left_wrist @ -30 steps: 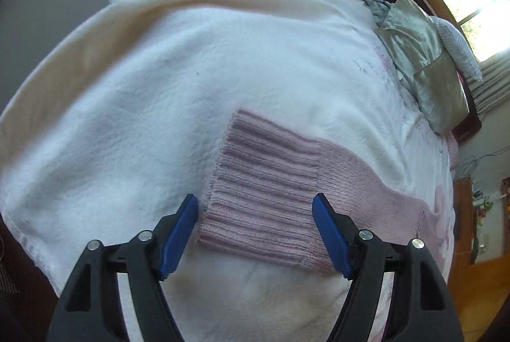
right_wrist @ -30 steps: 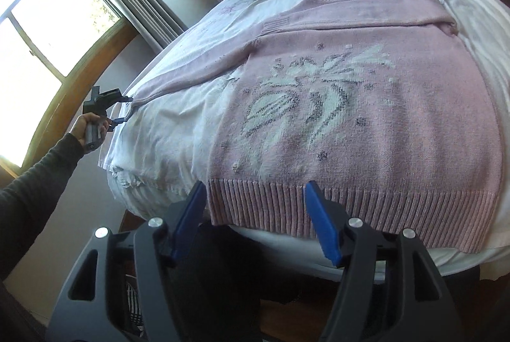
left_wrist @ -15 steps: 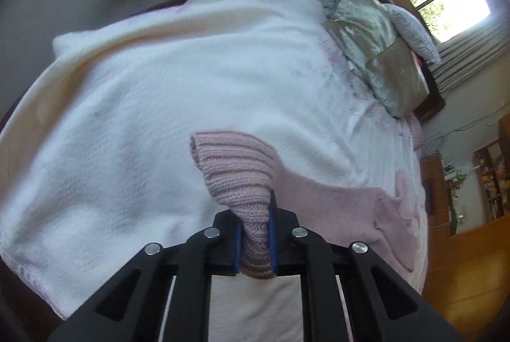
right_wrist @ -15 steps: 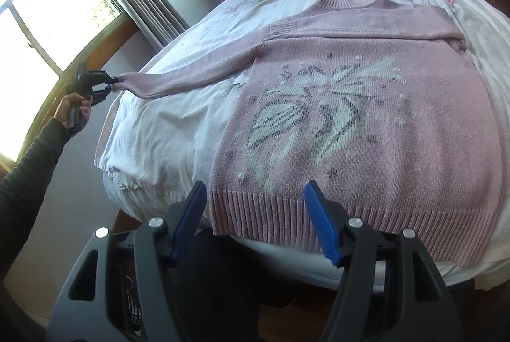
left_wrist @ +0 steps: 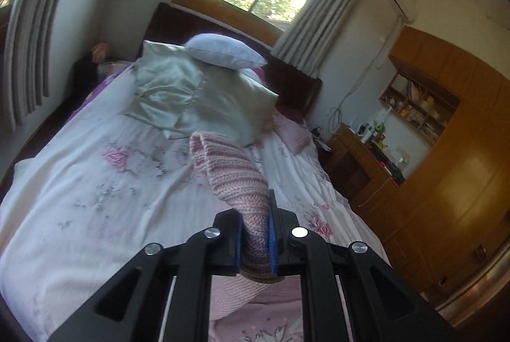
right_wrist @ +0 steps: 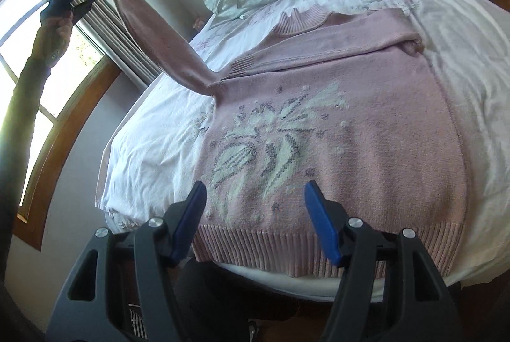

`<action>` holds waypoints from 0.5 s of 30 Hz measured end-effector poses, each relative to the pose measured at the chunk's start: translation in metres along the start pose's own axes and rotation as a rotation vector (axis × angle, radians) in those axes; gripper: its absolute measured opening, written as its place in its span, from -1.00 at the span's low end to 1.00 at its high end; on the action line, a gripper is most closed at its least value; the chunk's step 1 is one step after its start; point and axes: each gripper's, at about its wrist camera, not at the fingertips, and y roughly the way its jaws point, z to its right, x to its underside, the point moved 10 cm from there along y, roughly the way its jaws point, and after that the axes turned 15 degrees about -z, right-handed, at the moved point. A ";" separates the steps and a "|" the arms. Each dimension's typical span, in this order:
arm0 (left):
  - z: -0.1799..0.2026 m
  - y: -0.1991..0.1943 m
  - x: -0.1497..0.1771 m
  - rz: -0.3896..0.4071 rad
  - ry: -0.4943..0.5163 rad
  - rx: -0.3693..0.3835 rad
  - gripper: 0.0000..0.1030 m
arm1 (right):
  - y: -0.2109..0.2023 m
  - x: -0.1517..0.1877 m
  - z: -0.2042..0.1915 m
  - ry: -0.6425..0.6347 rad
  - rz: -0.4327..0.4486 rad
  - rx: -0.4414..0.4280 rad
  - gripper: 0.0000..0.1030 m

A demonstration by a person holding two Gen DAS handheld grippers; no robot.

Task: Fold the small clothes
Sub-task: 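Lift the sleeve and lay it across the sweater body, open left tool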

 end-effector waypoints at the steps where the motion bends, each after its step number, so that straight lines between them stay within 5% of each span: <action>1: 0.019 0.021 -0.001 -0.025 0.025 0.004 -0.77 | -0.001 0.000 0.005 0.010 0.002 -0.002 0.25; 8: 0.097 0.161 0.040 -0.196 0.116 -0.003 -0.77 | -0.014 0.006 0.039 0.062 0.020 -0.002 0.25; 15: 0.110 0.290 0.118 -0.399 0.108 -0.009 -0.77 | -0.028 0.010 0.075 0.116 0.042 0.013 0.25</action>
